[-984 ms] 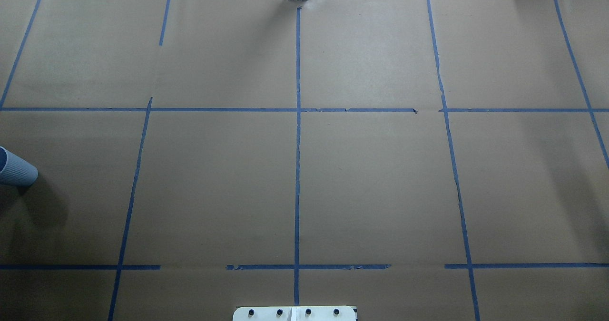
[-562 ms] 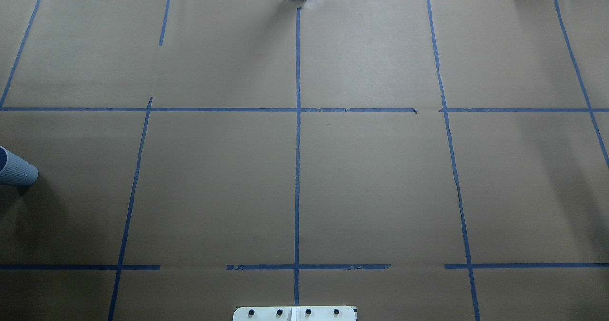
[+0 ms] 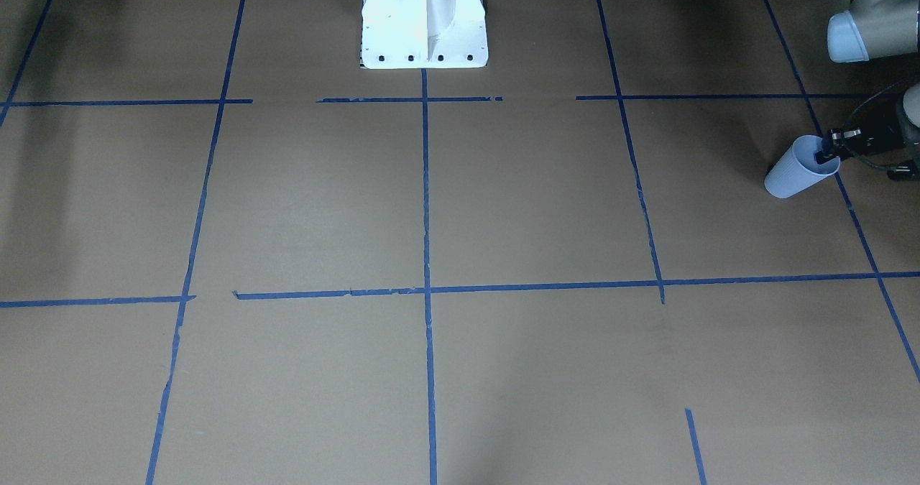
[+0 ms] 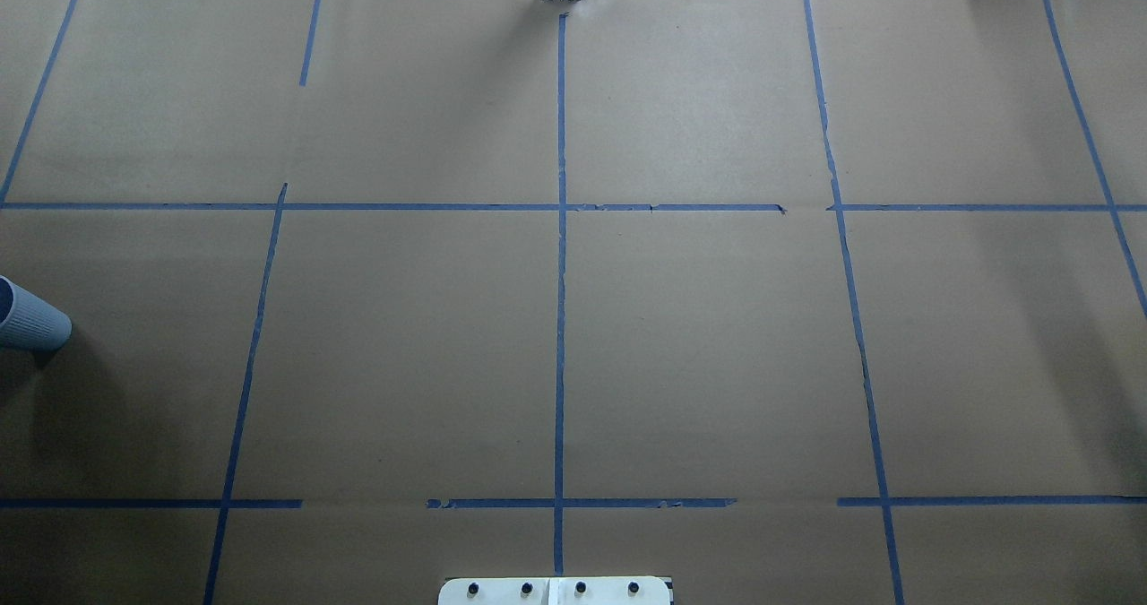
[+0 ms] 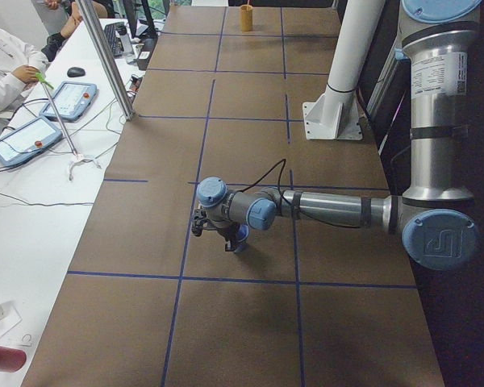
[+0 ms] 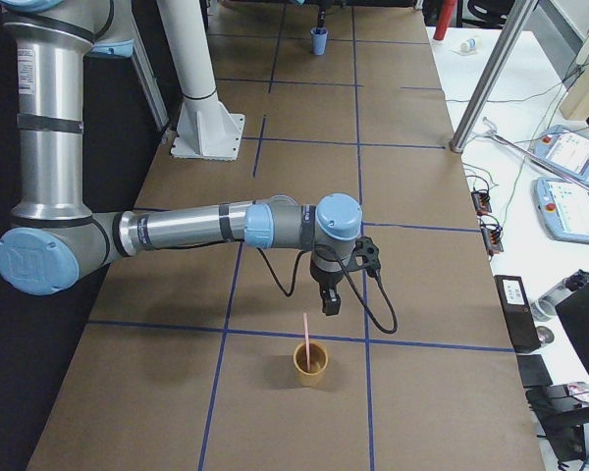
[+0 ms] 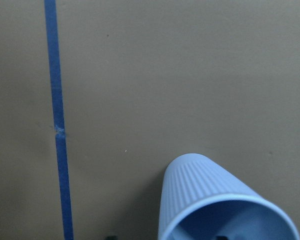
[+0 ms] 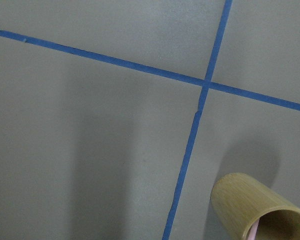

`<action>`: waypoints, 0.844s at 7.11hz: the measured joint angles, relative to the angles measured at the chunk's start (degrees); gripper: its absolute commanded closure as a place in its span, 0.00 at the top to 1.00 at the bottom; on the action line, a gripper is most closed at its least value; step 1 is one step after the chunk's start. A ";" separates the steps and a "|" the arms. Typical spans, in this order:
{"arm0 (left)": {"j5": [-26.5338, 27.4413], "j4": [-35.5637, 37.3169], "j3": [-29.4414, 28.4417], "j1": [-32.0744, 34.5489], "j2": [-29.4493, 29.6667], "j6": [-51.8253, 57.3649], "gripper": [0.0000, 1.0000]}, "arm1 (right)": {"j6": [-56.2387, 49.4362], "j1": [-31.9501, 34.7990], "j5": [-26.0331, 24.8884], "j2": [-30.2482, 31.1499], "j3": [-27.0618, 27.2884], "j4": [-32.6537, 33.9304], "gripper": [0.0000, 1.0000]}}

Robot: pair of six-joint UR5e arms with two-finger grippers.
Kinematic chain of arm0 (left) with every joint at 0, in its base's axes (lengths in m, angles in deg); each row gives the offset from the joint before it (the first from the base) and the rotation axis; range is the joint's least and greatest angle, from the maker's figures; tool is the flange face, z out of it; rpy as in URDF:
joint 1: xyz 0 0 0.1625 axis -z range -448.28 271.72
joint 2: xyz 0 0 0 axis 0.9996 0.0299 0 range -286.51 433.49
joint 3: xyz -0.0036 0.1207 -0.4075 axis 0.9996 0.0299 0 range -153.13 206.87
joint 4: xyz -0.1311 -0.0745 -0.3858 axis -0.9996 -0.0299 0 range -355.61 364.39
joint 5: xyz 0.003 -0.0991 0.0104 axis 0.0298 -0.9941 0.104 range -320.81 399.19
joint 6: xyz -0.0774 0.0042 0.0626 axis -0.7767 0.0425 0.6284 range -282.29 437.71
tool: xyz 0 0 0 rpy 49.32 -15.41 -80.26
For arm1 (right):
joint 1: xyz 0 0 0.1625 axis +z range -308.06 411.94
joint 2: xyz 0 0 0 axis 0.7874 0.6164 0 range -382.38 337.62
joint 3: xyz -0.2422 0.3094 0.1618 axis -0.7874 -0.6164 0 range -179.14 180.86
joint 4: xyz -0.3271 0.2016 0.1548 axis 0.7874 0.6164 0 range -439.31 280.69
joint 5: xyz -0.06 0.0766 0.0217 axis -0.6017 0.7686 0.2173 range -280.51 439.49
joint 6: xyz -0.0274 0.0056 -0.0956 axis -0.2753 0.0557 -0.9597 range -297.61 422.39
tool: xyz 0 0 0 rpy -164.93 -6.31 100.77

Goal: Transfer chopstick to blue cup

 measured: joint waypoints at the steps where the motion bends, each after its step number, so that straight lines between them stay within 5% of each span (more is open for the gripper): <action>1: -1.06 0.06 2.86 0.00 1.29 -1.89 0.00 | -0.02 0.00 0.00 -0.05 0.07 -0.02 1.00; 4: -2.97 0.41 10.14 -10.31 16.88 -29.92 0.00 | 0.05 0.00 0.00 -0.20 0.04 -1.04 1.00; 6: 6.84 0.58 6.74 -25.23 32.48 -49.79 0.00 | 0.13 0.00 0.02 -0.21 0.03 -1.56 1.00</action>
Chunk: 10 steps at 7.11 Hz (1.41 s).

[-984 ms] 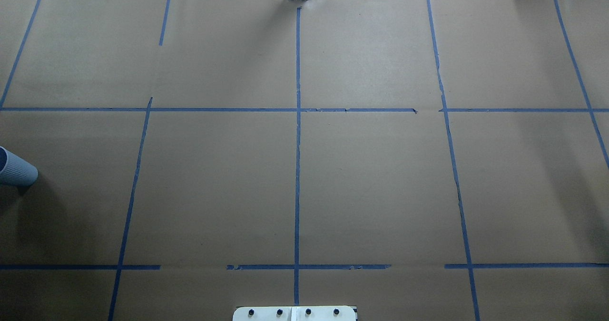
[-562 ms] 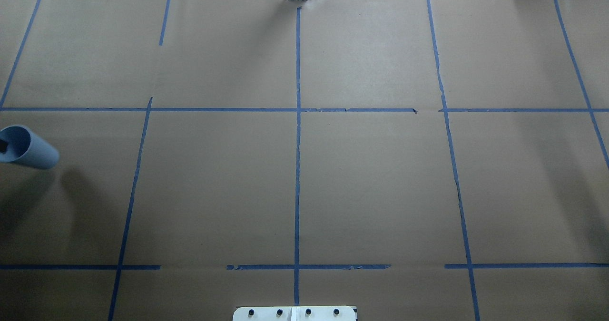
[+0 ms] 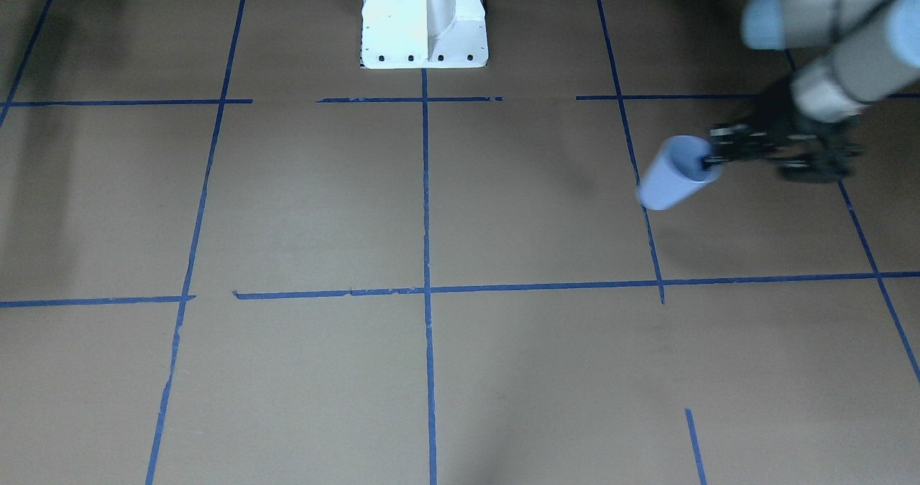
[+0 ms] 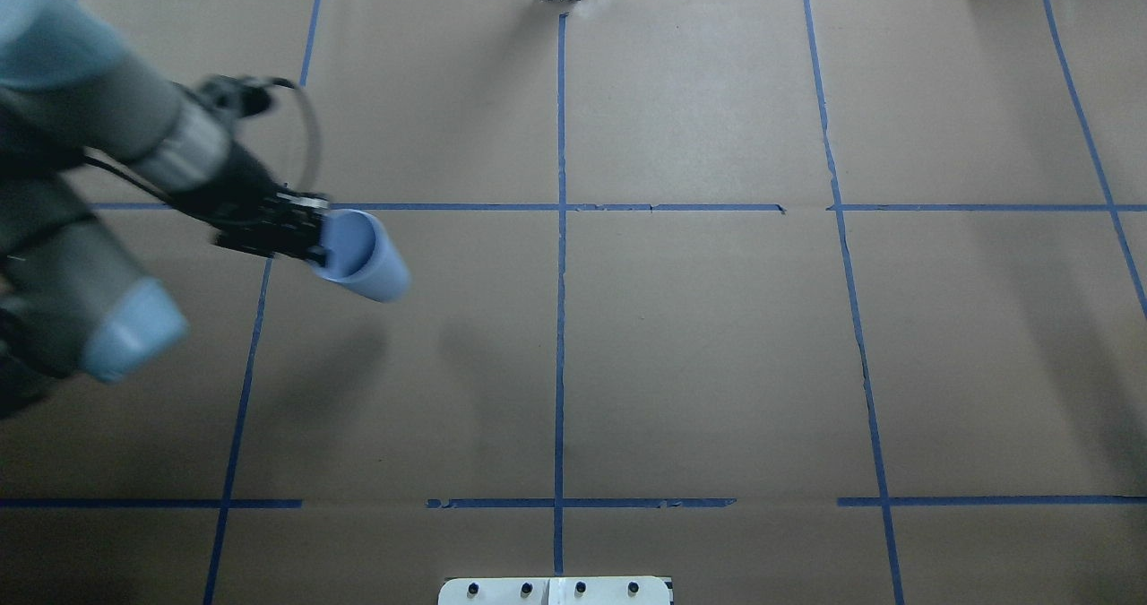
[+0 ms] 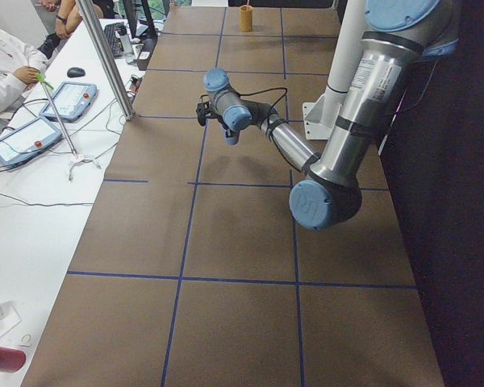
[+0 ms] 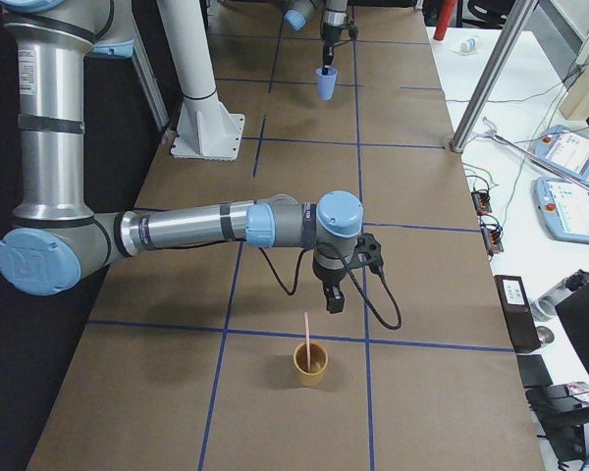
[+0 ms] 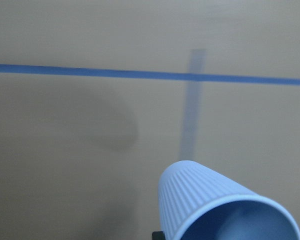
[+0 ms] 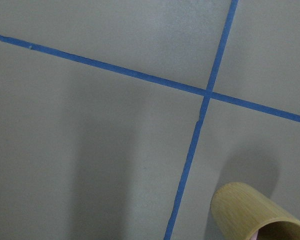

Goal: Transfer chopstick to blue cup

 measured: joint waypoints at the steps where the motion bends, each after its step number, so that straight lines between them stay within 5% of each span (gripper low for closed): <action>1: 4.30 0.03 -4.35 -4.07 7.09 -4.66 0.00 | 0.01 0.00 0.02 0.03 -0.03 -0.03 1.00; 4: 11.02 -0.07 -14.89 -8.52 17.24 -8.07 0.00 | 0.01 0.00 0.08 0.02 -0.04 -0.11 1.00; 8: 11.97 -0.07 -16.76 -9.37 18.57 -8.05 0.12 | 0.01 -0.05 0.32 -0.01 0.03 -0.12 1.00; 9: 12.29 -0.03 -16.73 -9.40 18.44 -8.03 0.24 | 0.01 -0.07 0.33 -0.04 0.04 -0.11 1.00; 10: 12.62 -0.02 -16.73 -9.40 18.20 -8.01 0.80 | 0.01 -0.08 0.31 -0.07 0.03 -0.12 1.00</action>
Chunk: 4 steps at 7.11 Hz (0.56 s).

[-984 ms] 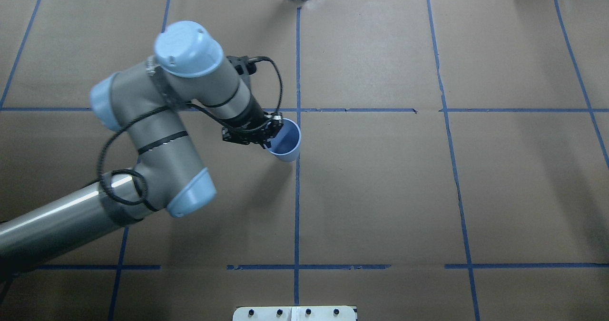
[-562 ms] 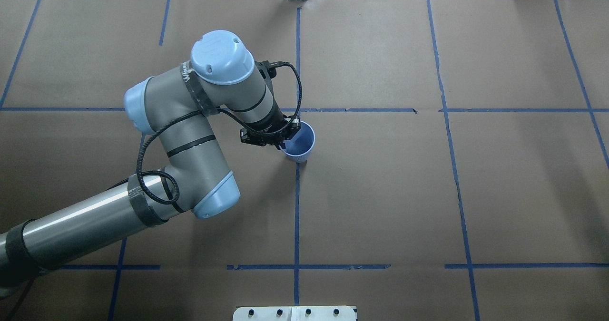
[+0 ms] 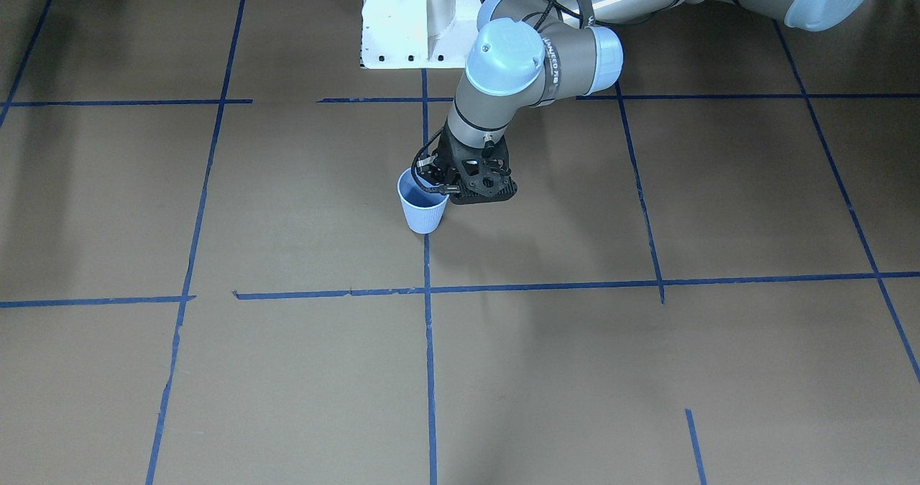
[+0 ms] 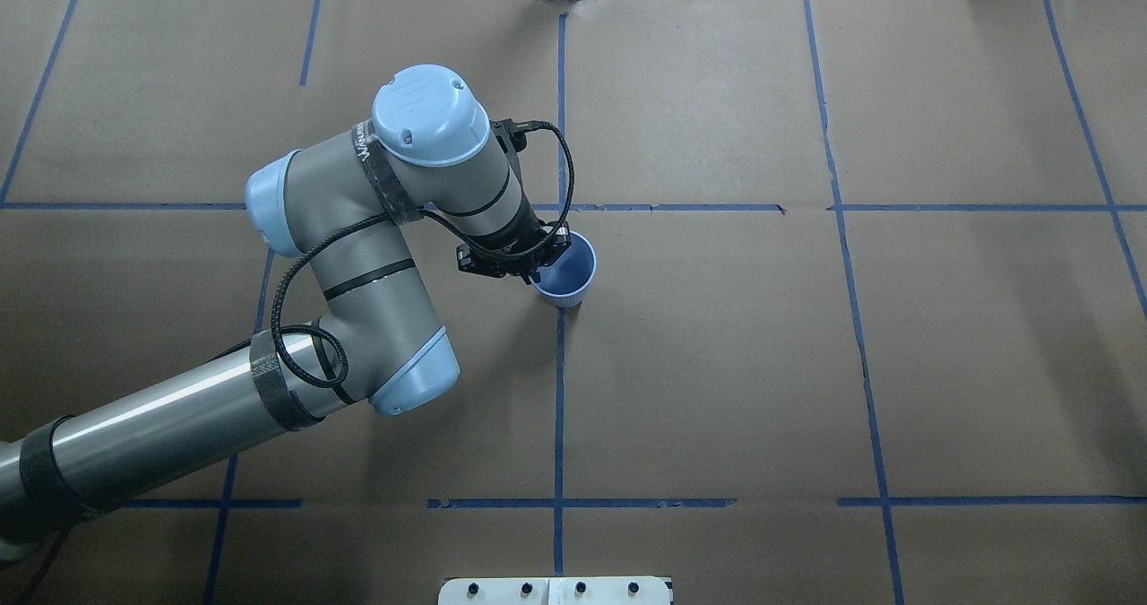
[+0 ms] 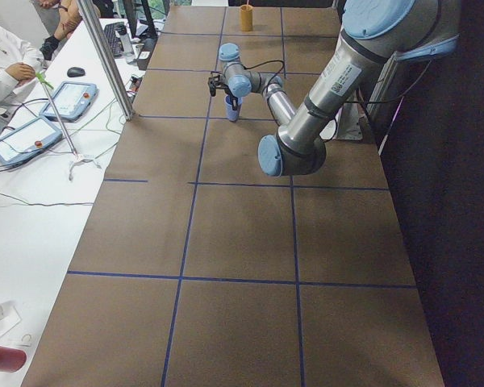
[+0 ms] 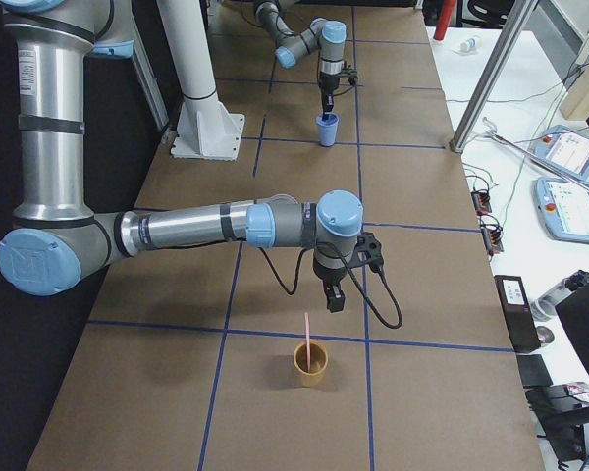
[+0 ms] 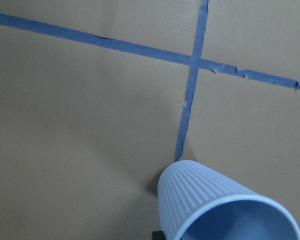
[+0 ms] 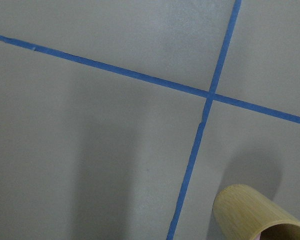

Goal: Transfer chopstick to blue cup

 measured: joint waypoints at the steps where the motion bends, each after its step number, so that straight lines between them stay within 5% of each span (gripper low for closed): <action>1: 0.20 -0.03 -0.02 -0.03 -0.18 0.04 1.00 | 0.07 0.00 -0.04 -0.01 -0.04 0.00 1.00; 4: 0.07 0.24 4.66 1.31 -1.33 -0.48 1.00 | 1.32 -0.01 -0.03 0.01 0.20 -0.04 1.00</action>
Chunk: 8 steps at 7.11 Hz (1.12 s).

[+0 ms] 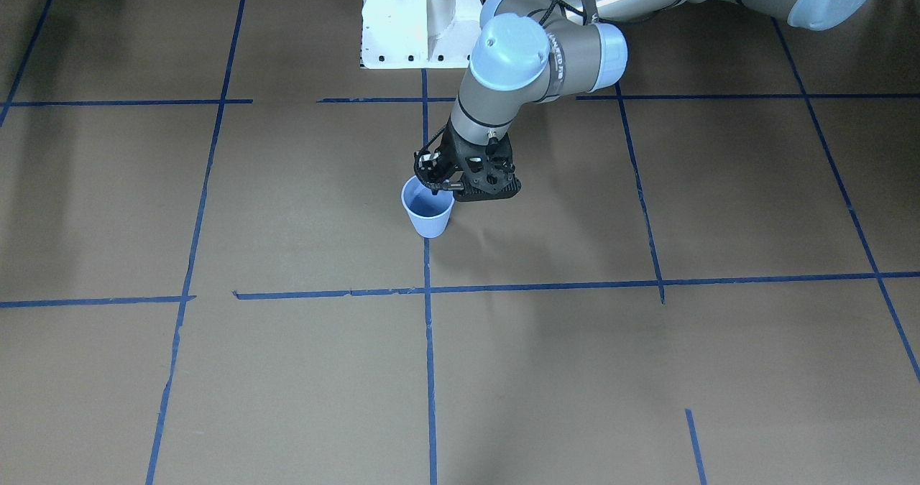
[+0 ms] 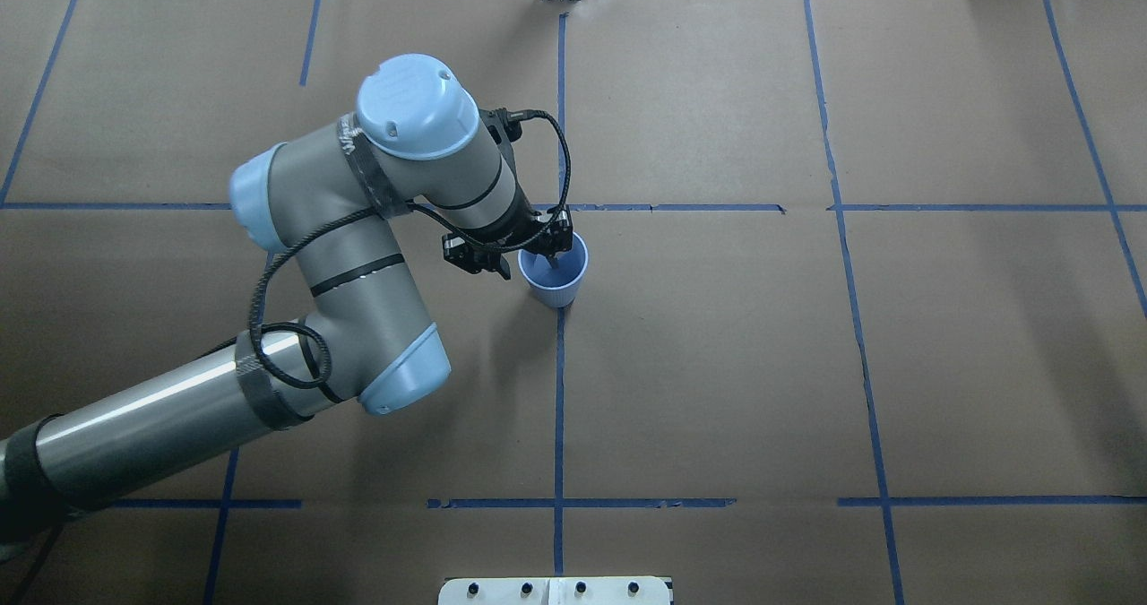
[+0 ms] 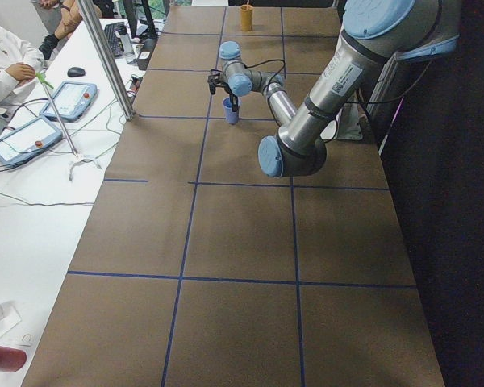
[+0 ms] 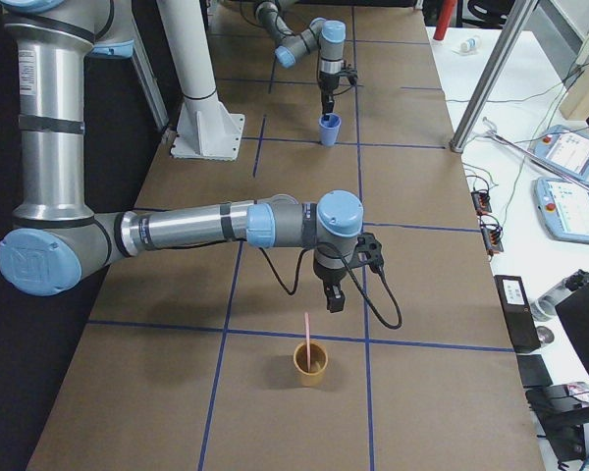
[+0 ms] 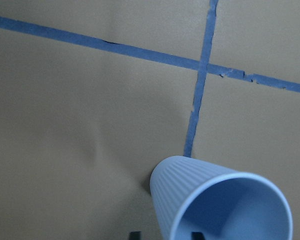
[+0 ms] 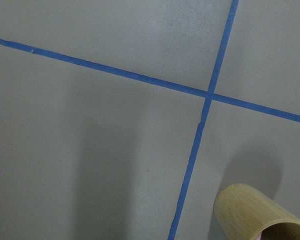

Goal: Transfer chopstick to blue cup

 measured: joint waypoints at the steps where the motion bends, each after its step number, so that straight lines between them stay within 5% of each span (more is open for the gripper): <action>1: -0.18 0.16 5.49 1.59 -2.84 -0.13 1.00 | 0.87 0.02 -0.04 0.07 0.41 0.00 1.00; 3: -0.65 0.22 14.96 4.56 -9.27 -1.29 1.00 | 4.20 0.08 -1.09 0.35 1.16 0.00 0.99; 8: -1.48 -0.08 18.96 7.84 -14.12 -5.09 1.00 | 24.18 0.82 -4.49 4.68 0.09 0.04 0.95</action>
